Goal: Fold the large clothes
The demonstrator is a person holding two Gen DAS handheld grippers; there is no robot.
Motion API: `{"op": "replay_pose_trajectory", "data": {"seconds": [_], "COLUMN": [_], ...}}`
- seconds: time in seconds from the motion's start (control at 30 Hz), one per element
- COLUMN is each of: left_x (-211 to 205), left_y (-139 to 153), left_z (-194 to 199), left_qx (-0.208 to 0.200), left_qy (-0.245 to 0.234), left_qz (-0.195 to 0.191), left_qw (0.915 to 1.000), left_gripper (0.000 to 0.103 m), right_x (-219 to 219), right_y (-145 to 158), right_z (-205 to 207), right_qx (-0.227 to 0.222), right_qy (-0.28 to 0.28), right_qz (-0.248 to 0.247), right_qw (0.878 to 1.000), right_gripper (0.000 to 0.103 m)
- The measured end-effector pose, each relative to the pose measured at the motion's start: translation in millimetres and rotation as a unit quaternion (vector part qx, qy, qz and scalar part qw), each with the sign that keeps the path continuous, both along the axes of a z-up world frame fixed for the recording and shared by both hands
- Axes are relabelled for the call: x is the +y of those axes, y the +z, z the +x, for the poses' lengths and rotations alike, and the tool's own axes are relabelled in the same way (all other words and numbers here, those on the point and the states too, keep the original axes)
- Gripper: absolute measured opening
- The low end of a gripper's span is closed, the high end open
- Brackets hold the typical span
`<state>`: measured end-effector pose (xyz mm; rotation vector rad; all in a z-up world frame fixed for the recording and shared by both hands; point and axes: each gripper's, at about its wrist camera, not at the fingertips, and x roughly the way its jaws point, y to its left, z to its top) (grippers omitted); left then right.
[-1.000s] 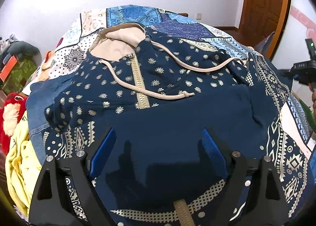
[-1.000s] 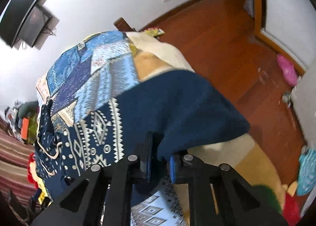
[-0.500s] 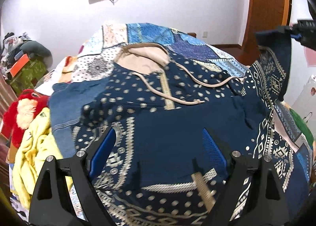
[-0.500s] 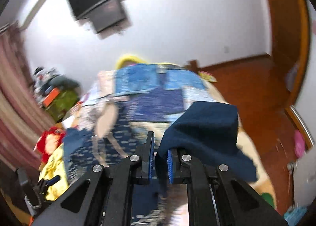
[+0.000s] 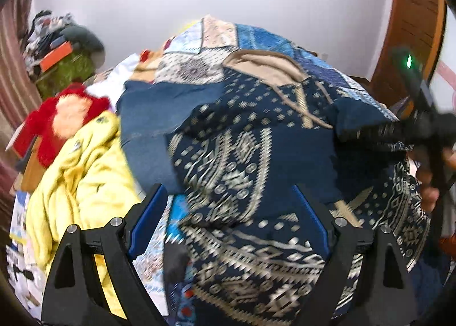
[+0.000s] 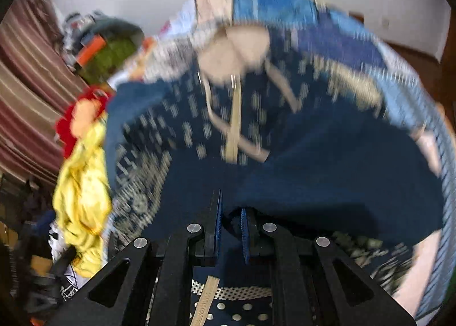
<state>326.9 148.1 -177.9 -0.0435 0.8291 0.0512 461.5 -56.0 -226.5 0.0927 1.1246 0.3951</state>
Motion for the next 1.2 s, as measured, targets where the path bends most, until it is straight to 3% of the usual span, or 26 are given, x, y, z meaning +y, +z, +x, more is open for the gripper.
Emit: {"op": "replay_pose_trajectory", "data": {"seconds": [0.13,0.3,0.4,0.53,0.73,0.9,1.03,1.2], "left_x": [16,19,15,0,-34,-82,-129,-203], "left_y": [-11,-22,-24,-22,-8,13,25,26], "left_z": [-8,-12,-12,-10,4,30,54,85], "left_qx": [0.013,0.025,0.03,0.033,0.028,0.012,0.004,0.011], "left_qy": [0.016,0.024,0.019,0.004,-0.031,-0.073,-0.115,-0.184], "left_qz": [-0.011,-0.025,-0.03,-0.022,-0.001,0.023,0.023,0.029], "left_qw": [0.9997,0.9991,0.9989,0.9992,0.9991,0.997,0.9931,0.9825], "left_gripper": [0.088,0.088,0.088,0.088,0.088,0.088,0.088,0.088], "right_x": [-4,-25,-35,-36,-48,-105,-159,-232], "right_y": [-42,-46,-44,-48,-8,38,67,83], "right_z": [-5,-24,-37,-56,-80,-85,-87,-88], "right_qx": [0.069,0.102,0.117,0.168,0.07,-0.022,-0.087,-0.119], "right_qy": [-0.041,-0.081,-0.07,-0.015,0.033,-0.003,-0.05,-0.114], "right_qz": [-0.007,0.044,0.055,0.081,0.016,-0.022,-0.062,-0.076], "right_qw": [0.997,0.99,0.989,0.982,0.997,1.0,0.993,0.983], "right_gripper": [0.009,0.01,0.01,0.01,0.01,0.01,0.01,0.01]}}
